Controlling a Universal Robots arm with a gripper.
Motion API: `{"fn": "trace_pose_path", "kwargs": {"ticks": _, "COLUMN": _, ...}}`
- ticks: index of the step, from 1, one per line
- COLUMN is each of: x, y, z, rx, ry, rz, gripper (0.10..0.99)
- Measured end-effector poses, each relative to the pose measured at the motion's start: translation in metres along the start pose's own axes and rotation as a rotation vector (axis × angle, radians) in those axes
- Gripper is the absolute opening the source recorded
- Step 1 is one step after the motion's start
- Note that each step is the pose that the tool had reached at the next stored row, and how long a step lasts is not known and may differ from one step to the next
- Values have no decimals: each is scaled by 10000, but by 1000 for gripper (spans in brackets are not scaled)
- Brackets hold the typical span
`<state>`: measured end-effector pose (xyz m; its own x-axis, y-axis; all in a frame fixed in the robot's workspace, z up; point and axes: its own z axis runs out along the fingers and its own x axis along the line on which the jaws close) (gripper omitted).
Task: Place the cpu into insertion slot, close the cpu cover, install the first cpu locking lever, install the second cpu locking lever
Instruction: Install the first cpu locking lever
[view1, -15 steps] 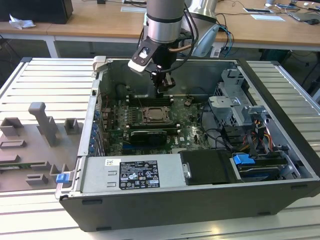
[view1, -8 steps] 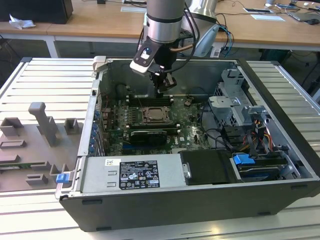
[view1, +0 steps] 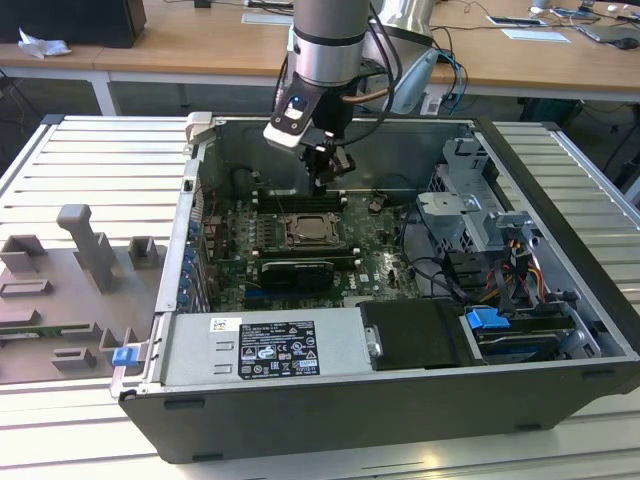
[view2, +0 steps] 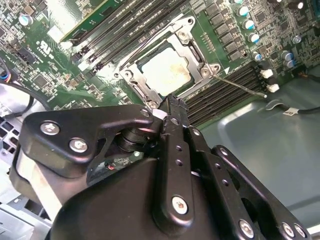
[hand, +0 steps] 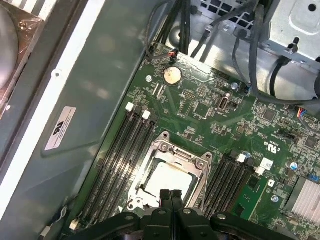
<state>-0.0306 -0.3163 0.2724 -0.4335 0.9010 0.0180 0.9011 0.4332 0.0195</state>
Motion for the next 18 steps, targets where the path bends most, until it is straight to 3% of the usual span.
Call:
{"fn": "trace_pose_path", "kwargs": {"ticks": 8, "x": 0, "y": 0, "z": 0, "rx": 9, "ry": 9, "rz": -495, "gripper": 106}}
{"fn": "trace_pose_path", "kwargs": {"ticks": 18, "x": 0, "y": 0, "z": 0, "rx": 32, "ry": 33, "rz": -1755, "gripper": 106}}
